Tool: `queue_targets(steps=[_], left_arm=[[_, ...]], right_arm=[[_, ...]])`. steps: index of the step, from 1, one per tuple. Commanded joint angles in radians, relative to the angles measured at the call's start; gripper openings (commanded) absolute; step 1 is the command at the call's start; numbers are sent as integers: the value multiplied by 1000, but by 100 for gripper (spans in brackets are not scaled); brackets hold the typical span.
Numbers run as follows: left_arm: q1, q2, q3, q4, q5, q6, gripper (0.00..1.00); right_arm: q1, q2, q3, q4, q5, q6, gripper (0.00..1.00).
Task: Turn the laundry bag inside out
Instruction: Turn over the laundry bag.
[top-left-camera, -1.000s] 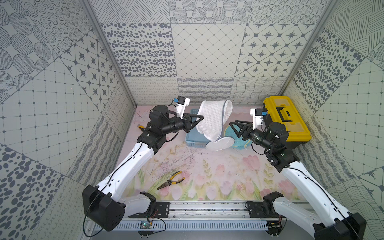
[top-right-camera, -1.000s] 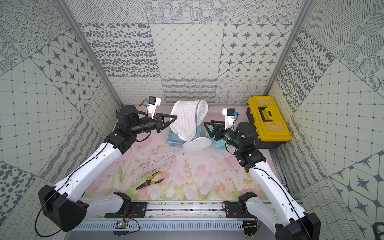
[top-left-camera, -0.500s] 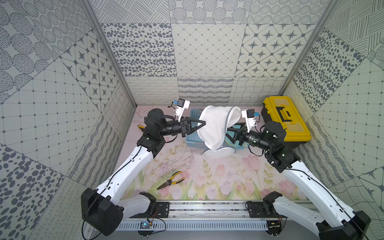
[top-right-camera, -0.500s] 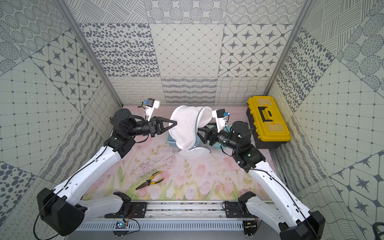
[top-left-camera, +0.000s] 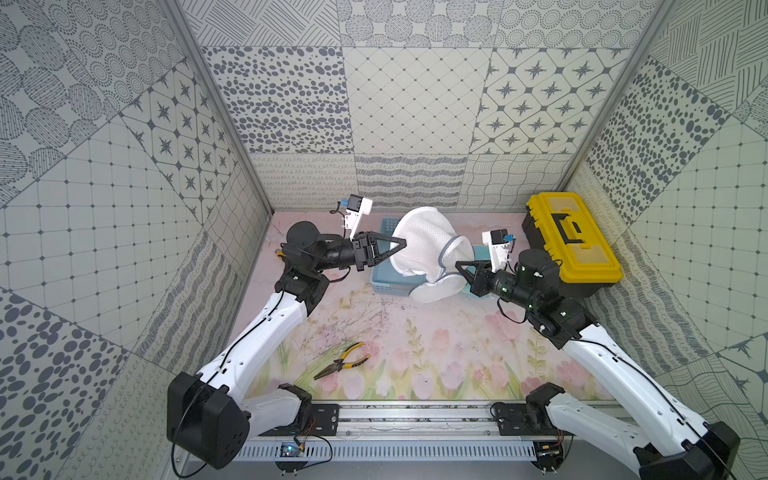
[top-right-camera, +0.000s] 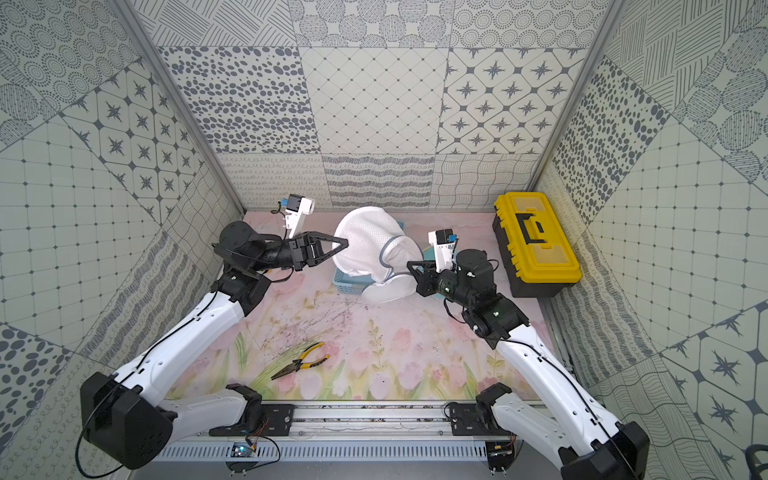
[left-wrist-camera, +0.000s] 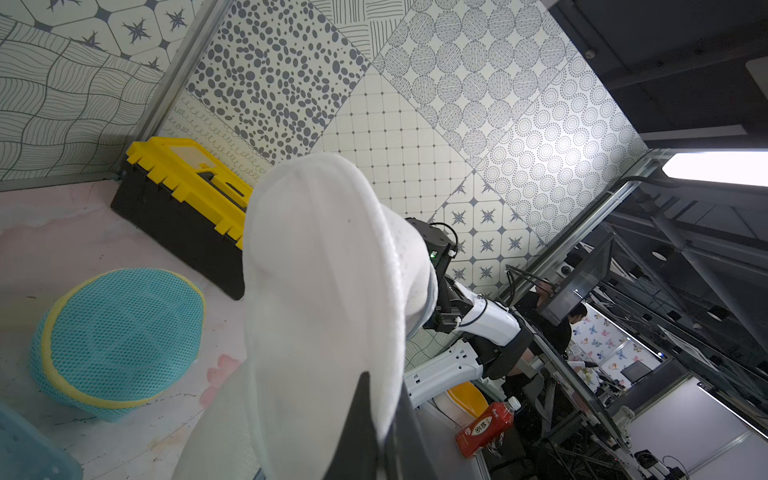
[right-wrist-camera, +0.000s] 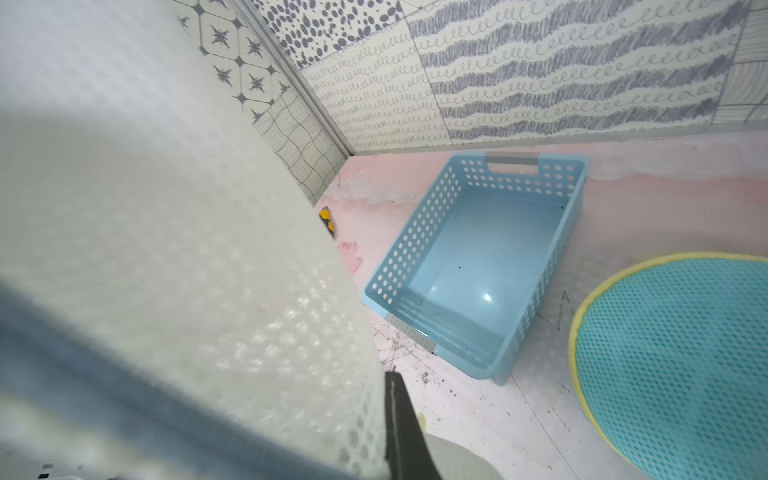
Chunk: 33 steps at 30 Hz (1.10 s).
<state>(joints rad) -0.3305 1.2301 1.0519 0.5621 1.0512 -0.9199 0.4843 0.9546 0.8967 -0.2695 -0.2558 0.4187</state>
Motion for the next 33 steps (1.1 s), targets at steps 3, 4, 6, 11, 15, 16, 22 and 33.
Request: queue_targets(steps=[3,4,6,11,15,16,22,33], left_arm=[[11,-11,12,102,51,-42,0],[10,-14,11,89,50,-30,0],[9,-19,13,73,57,-16,0],[11,-8,13,80,75,-16,0],[10,-2,15,95,82,-23,0],[11,-1,13,101,82,-27,0],[10,7,-4,179,94,-83,0],[10,35,-17,341,114,-211,0]], right_arm=[[-6,-100,14,-42,51,-39,57],[-7,-128,15,-30,22,-55,61],[-6,-184,28,-28,-45,-99,61],[-6,-213,85,-2,-290,-89,55],[-3,-163,65,152,-392,67,41],[1,-145,55,198,-397,105,39],[57,-35,61,251,-293,142,37],[59,56,64,268,-223,166,55]])
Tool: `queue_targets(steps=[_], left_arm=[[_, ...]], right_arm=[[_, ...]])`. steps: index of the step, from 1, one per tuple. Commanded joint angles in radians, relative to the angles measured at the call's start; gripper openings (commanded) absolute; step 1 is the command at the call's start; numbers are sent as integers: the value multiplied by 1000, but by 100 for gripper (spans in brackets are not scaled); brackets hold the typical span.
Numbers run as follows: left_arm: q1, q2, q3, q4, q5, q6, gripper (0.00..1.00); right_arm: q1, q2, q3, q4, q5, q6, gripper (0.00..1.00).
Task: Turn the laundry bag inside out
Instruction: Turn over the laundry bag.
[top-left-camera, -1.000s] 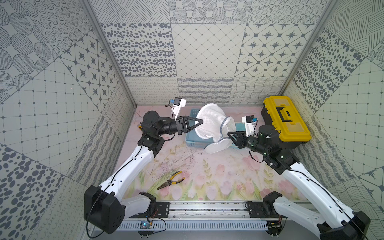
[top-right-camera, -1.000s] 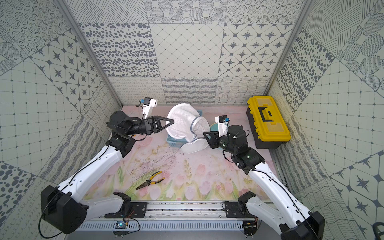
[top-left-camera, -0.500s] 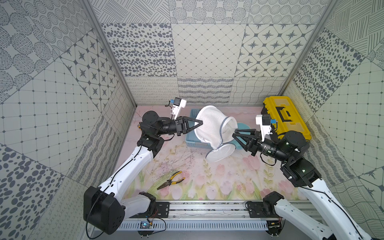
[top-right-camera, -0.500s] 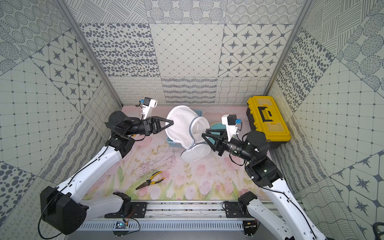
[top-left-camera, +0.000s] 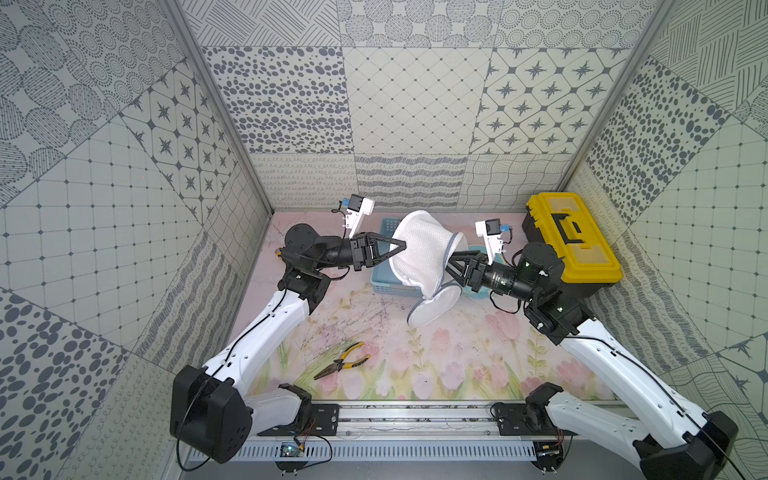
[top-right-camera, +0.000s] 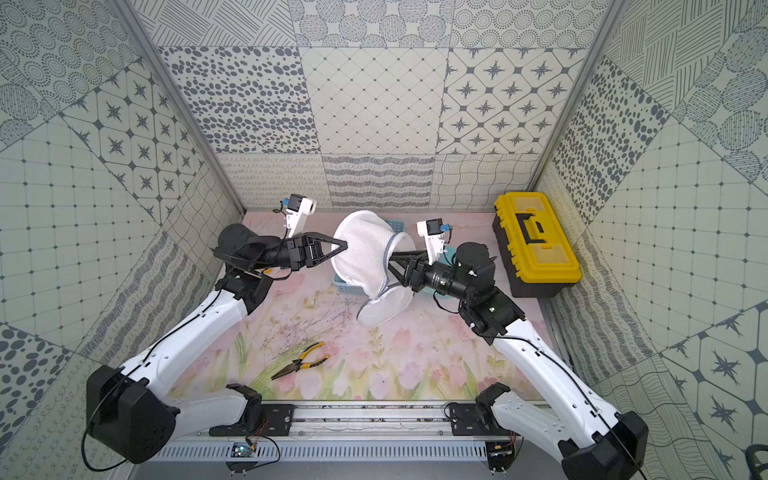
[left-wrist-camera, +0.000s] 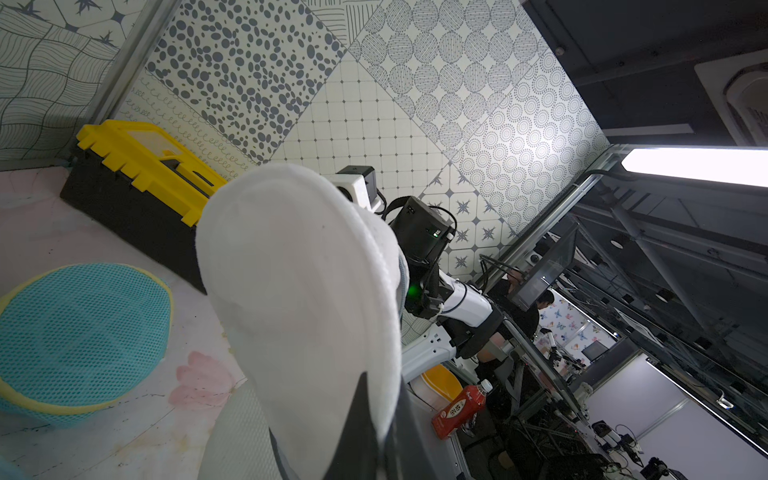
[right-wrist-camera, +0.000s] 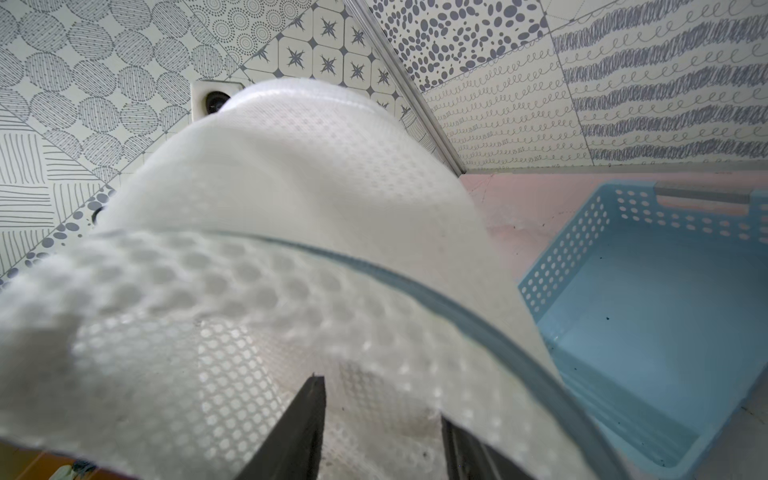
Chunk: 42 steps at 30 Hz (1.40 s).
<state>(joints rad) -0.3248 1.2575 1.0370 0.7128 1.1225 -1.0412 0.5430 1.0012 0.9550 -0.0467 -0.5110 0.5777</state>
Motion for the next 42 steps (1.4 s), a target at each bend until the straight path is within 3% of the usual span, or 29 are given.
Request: queue_targets(steps=[1,6,11,13,16,17,19,21,23,26,29,33,36,38,42], left_arm=[[4,11,-5,216,43,-106,0],[4,41,-13,348,45,-207,0],[5,67,-28,414,34,-257,0],[5,69,-33,402,26,-250,0],[6,72,-34,335,4,-210,0],[4,68,-28,292,-2,-182,0],[6,48,2,31,-35,-43,0],[5,15,43,-279,-112,133,0],[4,-9,87,-566,-231,270,32],[7,-23,128,-813,-432,365,59],[6,-93,110,-878,-549,430,71],[-27,-194,89,-852,-560,512,76],[-194,-184,189,-1010,-717,729,76],[-316,-145,251,-1095,-882,854,77],[-344,-75,284,-1143,-932,879,77]], right_arm=[[-3,13,3,52,27,11,58],[-16,44,-5,120,-11,34,72],[-23,71,-31,284,-100,94,73],[-24,83,-31,343,-139,117,65],[-23,85,-26,354,-138,124,38],[-22,75,-28,332,-121,114,28],[-23,55,-19,262,-77,71,10],[-24,48,0,161,-24,24,0],[-23,49,31,60,17,-26,0],[-22,58,75,-96,86,-97,0],[-22,85,141,-262,143,-190,0],[-10,154,226,-415,156,-266,0],[18,209,284,-500,177,-320,0],[51,240,327,-544,196,-359,0],[90,268,375,-584,230,-392,0]])
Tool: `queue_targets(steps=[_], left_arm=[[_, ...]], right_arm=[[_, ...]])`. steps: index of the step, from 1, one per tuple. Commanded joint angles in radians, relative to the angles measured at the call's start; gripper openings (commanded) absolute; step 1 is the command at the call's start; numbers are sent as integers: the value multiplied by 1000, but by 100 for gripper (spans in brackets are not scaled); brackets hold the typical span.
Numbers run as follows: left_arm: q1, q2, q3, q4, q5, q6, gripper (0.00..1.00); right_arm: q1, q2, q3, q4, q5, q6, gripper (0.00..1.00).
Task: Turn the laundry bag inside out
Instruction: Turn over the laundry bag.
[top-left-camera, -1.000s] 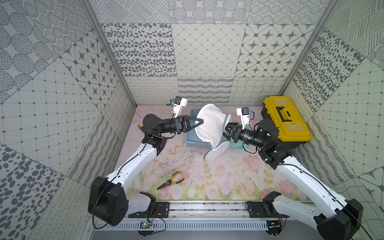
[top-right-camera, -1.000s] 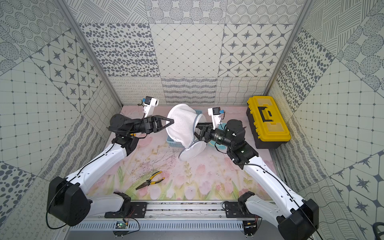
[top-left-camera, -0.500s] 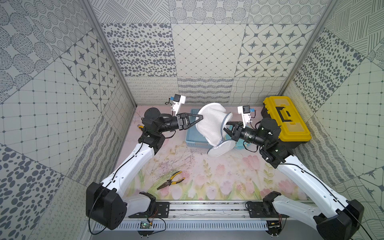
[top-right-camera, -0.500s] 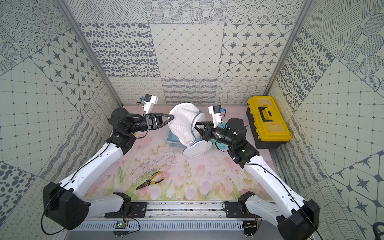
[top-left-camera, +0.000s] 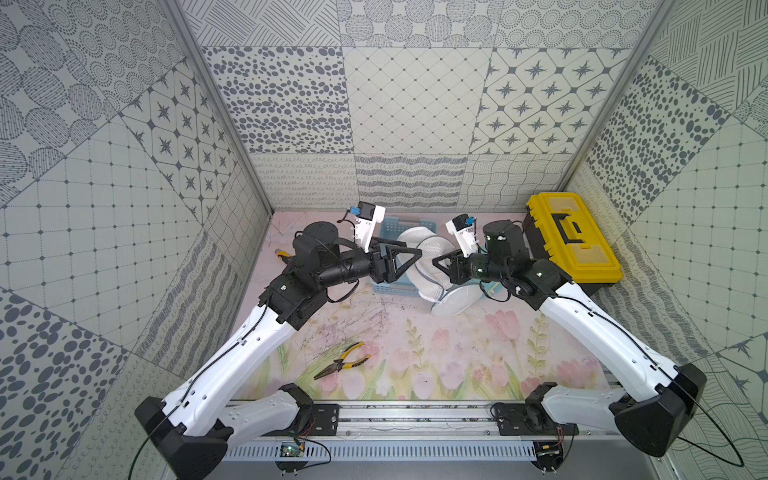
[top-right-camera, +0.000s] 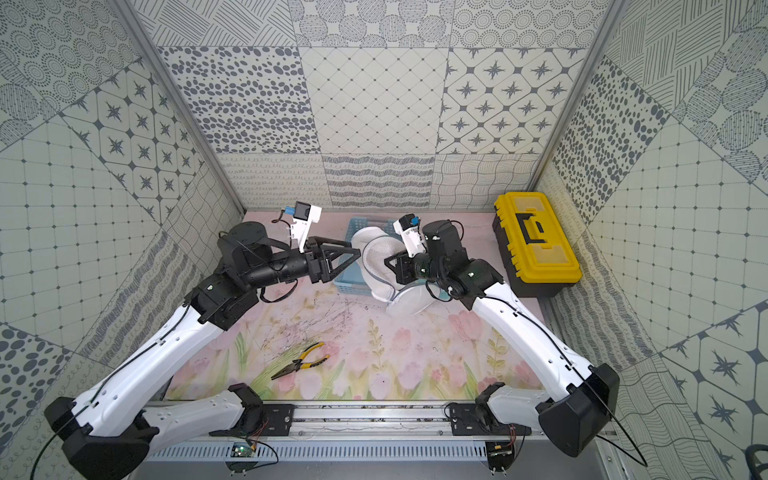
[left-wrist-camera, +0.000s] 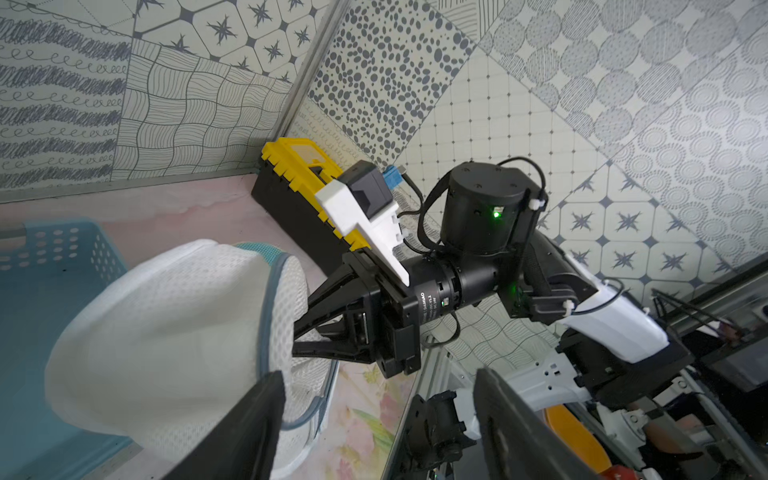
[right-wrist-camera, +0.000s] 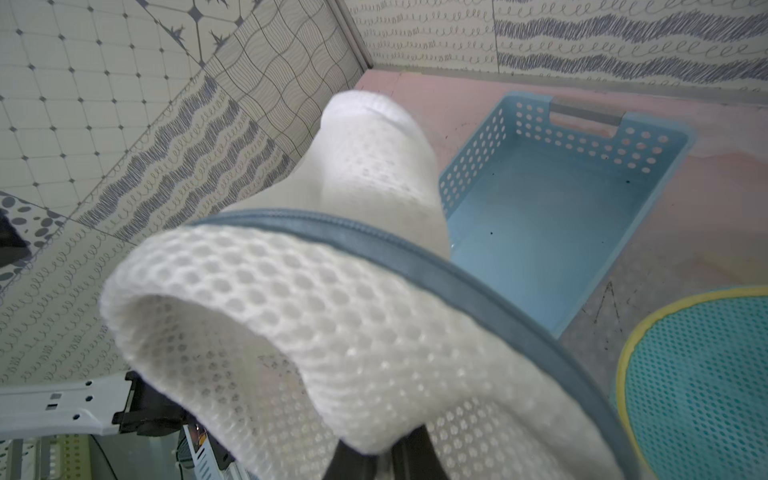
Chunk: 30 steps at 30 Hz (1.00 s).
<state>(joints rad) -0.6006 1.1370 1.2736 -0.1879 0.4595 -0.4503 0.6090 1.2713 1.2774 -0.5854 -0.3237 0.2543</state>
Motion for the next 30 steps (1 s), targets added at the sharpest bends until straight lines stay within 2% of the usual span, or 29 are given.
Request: queue_targets(steps=[1,4,10,14,16,17,18,22,25,27,30], left_arm=[[-72,57,49,-243,-267,292,77],[-96,86,59,-255,-283,310,79],[-157,149,100,-355,-452,363,71],[-160,162,99,-331,-483,343,47],[-159,173,110,-323,-530,330,23],[-161,184,122,-329,-575,315,3],[-159,199,137,-338,-611,307,0],[-159,232,176,-374,-791,292,0],[-135,228,180,-390,-818,286,0],[-103,234,186,-421,-807,265,0],[-2,249,189,-465,-683,202,0]], right_arm=[[29,2,61,-52,51,-75,0],[54,13,78,-65,63,-90,0],[75,29,99,-73,64,-101,0],[100,50,117,-89,56,-121,0],[113,61,124,-100,53,-131,0],[120,64,125,-104,50,-136,0],[125,67,124,-103,46,-139,0],[135,64,110,-105,22,-145,0],[135,26,76,-76,18,-149,0],[134,-17,40,-33,-3,-146,0],[127,-71,-5,56,-38,-117,0]])
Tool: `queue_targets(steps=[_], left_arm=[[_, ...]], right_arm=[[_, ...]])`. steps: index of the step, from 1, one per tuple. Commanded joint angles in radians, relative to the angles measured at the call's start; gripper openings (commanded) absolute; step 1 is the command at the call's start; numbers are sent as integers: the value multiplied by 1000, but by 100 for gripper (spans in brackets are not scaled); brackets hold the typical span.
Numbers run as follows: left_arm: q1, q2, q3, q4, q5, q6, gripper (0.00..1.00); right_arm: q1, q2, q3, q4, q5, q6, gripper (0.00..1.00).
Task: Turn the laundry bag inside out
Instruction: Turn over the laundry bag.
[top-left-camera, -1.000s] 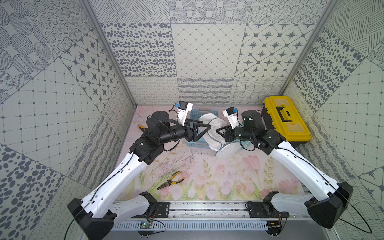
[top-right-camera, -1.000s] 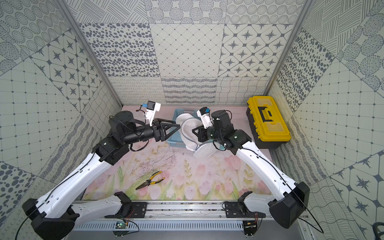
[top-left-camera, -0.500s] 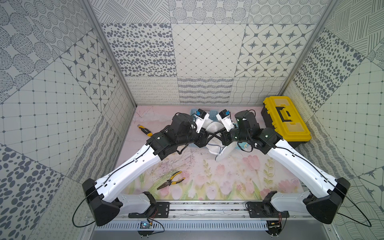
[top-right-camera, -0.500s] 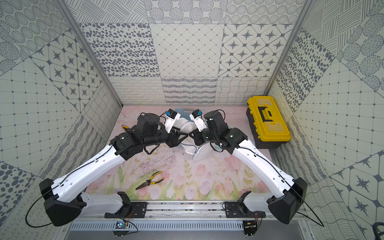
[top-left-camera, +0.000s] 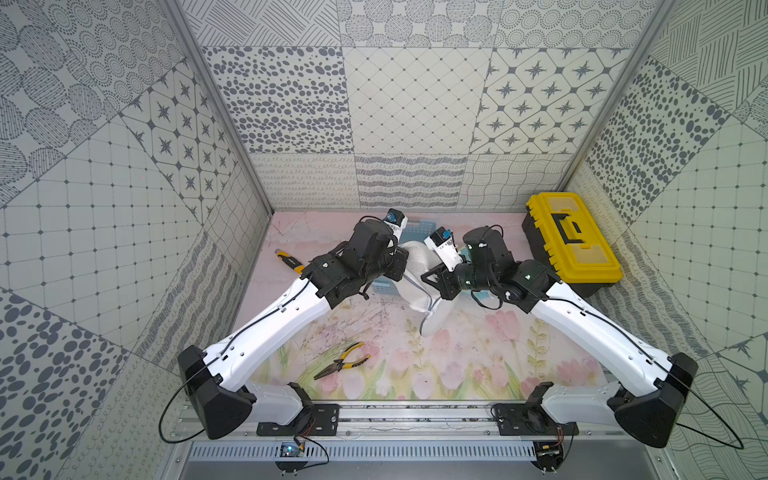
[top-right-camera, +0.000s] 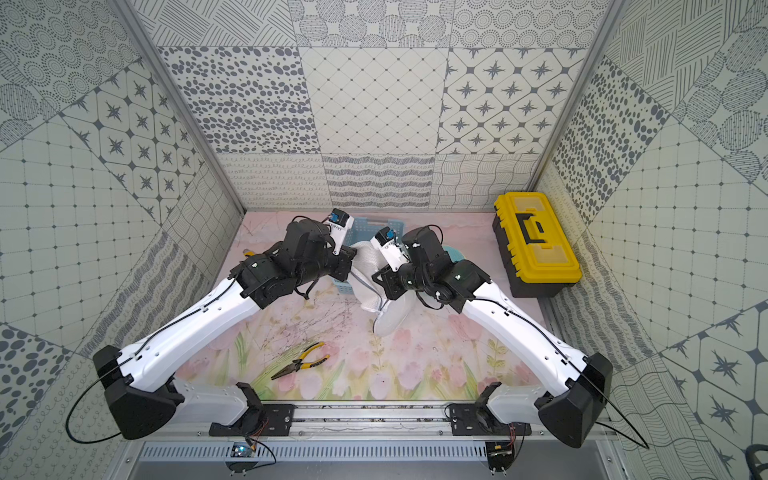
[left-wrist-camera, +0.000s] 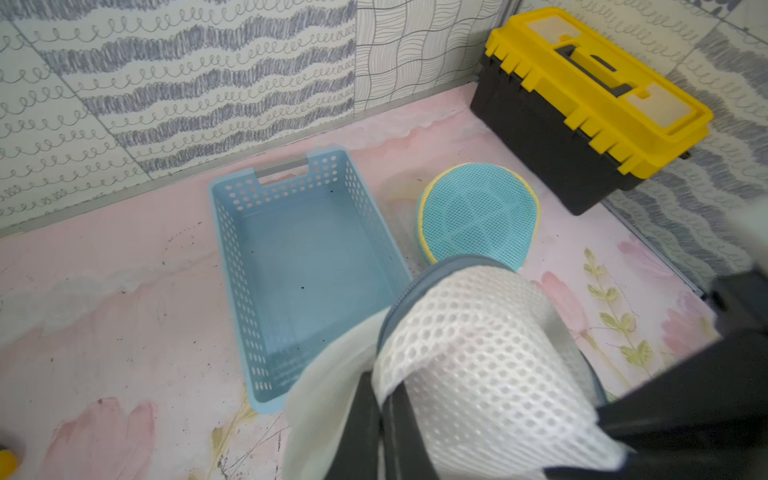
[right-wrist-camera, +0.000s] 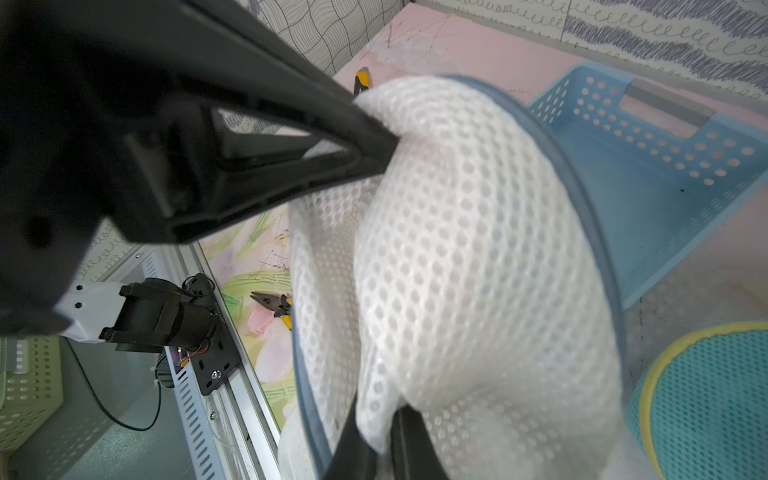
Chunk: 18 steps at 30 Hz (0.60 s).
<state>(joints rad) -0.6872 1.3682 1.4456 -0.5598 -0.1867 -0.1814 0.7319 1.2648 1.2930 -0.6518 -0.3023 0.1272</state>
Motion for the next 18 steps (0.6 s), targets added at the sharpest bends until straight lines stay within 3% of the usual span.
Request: queue_targets(steps=[1,7,10,13,15,18], left_arm=[[106,22,14,-100,-3,-76,0],[168,34,-48,-123,83,-93,0],[241,36,-90,-123,198,-145,0],[312,9,-128,-48,442,-190,0],[321,-36,-174,71,620,-214,0],[311,-45,-181,145,714,-252,0]], right_arm=[[-3,-87,-44,164,-63,30,0],[-117,-255,-207,517,-165,229,0],[-158,-304,-256,641,-222,272,0],[-181,-284,-266,681,-323,305,0],[-181,-262,-277,688,-318,342,0],[-182,-244,-338,875,-305,460,0]])
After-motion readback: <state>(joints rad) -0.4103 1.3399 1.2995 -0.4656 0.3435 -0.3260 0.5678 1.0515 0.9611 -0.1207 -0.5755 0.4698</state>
